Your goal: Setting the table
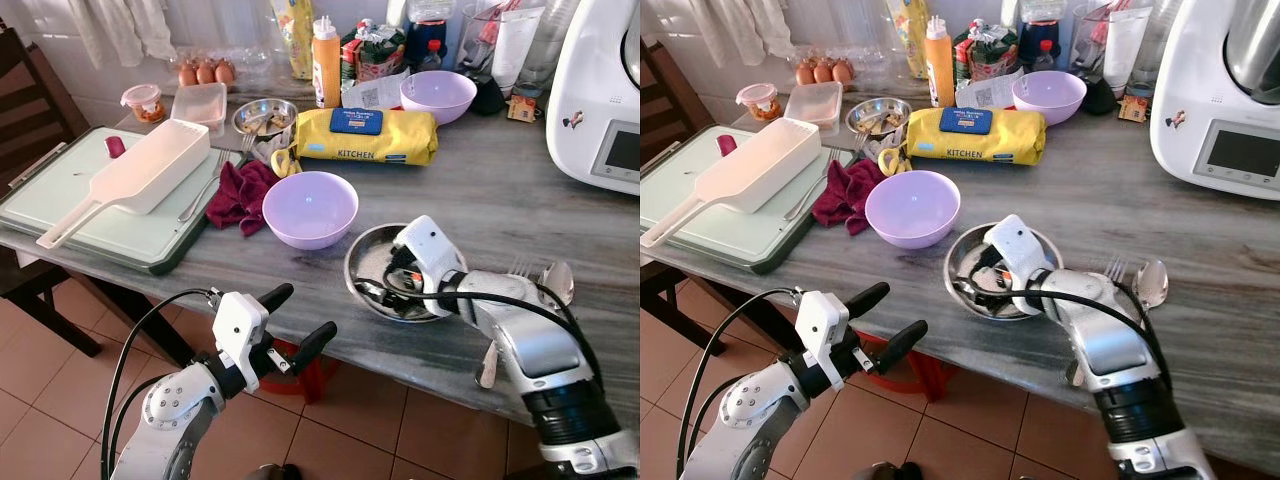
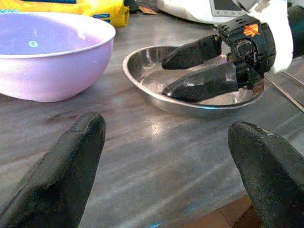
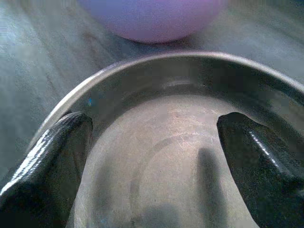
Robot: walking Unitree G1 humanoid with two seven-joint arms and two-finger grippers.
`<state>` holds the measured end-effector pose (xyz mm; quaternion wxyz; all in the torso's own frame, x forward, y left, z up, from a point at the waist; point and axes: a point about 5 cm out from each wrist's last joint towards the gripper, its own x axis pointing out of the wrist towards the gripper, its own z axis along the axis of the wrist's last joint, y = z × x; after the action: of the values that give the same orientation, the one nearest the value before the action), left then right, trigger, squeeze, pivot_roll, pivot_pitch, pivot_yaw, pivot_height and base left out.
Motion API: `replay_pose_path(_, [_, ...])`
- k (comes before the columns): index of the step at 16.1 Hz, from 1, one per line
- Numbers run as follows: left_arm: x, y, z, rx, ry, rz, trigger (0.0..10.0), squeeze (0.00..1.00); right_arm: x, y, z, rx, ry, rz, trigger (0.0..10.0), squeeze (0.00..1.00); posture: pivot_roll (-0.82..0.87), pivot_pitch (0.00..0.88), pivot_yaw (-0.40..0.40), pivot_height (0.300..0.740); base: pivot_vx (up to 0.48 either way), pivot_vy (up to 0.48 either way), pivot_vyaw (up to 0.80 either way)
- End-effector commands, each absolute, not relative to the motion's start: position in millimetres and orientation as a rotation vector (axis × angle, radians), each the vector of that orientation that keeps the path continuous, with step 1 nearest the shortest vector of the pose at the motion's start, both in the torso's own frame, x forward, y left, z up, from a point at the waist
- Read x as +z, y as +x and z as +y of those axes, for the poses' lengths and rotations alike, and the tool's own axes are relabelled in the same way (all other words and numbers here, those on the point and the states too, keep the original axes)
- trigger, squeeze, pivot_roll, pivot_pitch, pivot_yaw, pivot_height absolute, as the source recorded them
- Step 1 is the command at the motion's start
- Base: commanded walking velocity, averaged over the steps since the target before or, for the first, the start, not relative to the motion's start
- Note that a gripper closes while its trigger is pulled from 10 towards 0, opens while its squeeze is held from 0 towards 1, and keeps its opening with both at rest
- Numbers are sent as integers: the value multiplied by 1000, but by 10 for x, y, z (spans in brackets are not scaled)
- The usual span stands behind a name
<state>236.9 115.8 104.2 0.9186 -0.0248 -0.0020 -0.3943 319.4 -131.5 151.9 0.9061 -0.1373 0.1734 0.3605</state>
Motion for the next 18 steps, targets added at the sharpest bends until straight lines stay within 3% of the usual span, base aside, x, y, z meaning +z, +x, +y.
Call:
replay_pose_path(1, [1054, 2361, 1167, -810, -29, -1, 10000, 0, 1550, 3214, -1288, 758, -273, 350, 10000, 0, -88, 109, 81, 740, 0, 0, 0])
replay_pose_path(10, [1058, 2355, 1161, -813, -22, 2, 10000, 0, 1528, 3261, -1041, 807, -184, 340, 10000, 0, -85, 108, 83, 740, 0, 0, 0])
replay_pose_path(18, [1050, 2357, 1142, -817, -20, 2, 10000, 0, 1802, 3121, -1310, 770, -294, 238, 10000, 0, -93, 104, 91, 740, 0, 0, 0])
